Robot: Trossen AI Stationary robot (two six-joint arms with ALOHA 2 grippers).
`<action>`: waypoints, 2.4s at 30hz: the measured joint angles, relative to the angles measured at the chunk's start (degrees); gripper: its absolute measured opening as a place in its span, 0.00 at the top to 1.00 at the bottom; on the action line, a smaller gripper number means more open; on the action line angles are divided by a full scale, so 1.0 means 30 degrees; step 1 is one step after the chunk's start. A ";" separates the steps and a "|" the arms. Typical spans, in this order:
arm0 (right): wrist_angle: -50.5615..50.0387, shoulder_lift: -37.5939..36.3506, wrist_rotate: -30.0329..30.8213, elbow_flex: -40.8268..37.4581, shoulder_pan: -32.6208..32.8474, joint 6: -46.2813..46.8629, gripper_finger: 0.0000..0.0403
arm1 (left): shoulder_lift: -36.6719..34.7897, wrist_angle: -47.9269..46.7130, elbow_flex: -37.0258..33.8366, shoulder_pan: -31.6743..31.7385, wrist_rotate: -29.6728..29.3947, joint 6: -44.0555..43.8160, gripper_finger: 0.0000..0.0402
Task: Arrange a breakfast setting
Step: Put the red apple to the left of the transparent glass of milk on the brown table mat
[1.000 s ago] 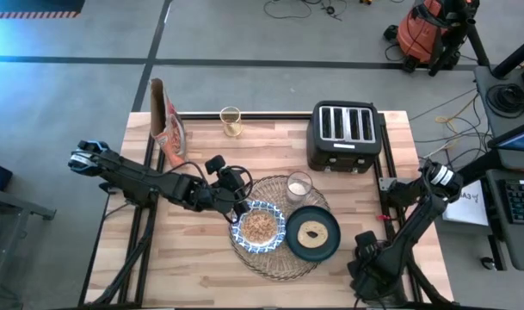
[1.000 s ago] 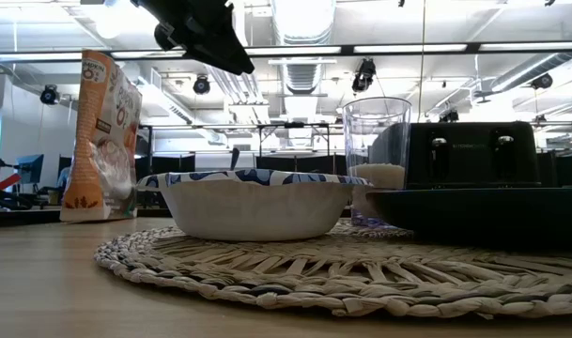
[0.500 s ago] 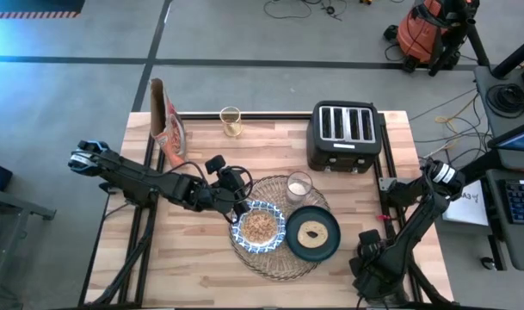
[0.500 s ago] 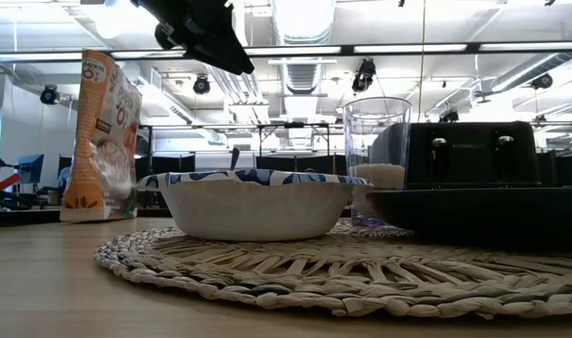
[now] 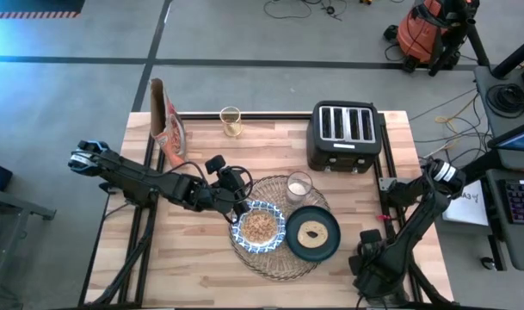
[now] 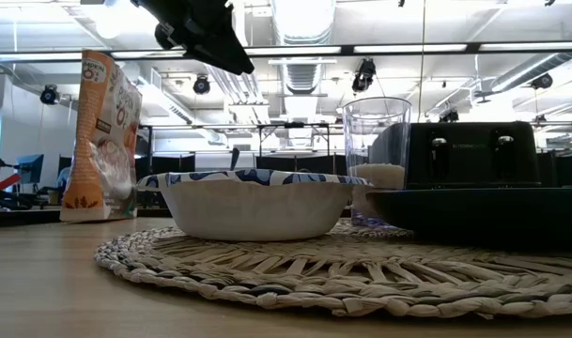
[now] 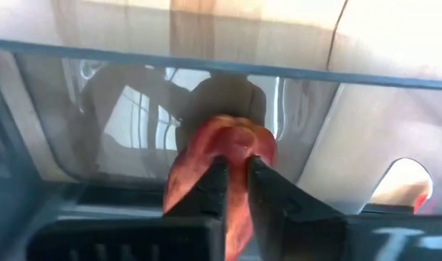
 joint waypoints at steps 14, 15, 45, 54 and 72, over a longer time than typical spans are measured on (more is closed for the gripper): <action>0.1006 0.0219 0.0230 -0.0095 0.0065 0.2781 0.84 | -0.0038 -0.0111 0.0022 0.0015 -0.0059 0.0015 0.61; 0.0991 0.0192 0.0293 -0.0089 0.0043 0.2783 0.83 | -0.0052 -0.0136 0.0022 0.0015 -0.0054 0.0024 0.61; 0.0860 -0.2472 0.0450 0.1520 0.0016 0.8980 0.51 | -0.0226 -0.0182 0.0287 0.0073 -0.0046 0.0057 0.61; 0.0522 -0.3536 0.0443 0.1603 0.0102 1.1763 0.51 | -0.0233 -0.0495 0.1458 0.0073 -0.0049 0.0957 0.61; 0.0881 -0.3457 0.0845 0.1559 0.0086 1.5959 0.50 | -0.0233 -0.1304 0.1962 0.0073 -0.0054 0.1004 0.61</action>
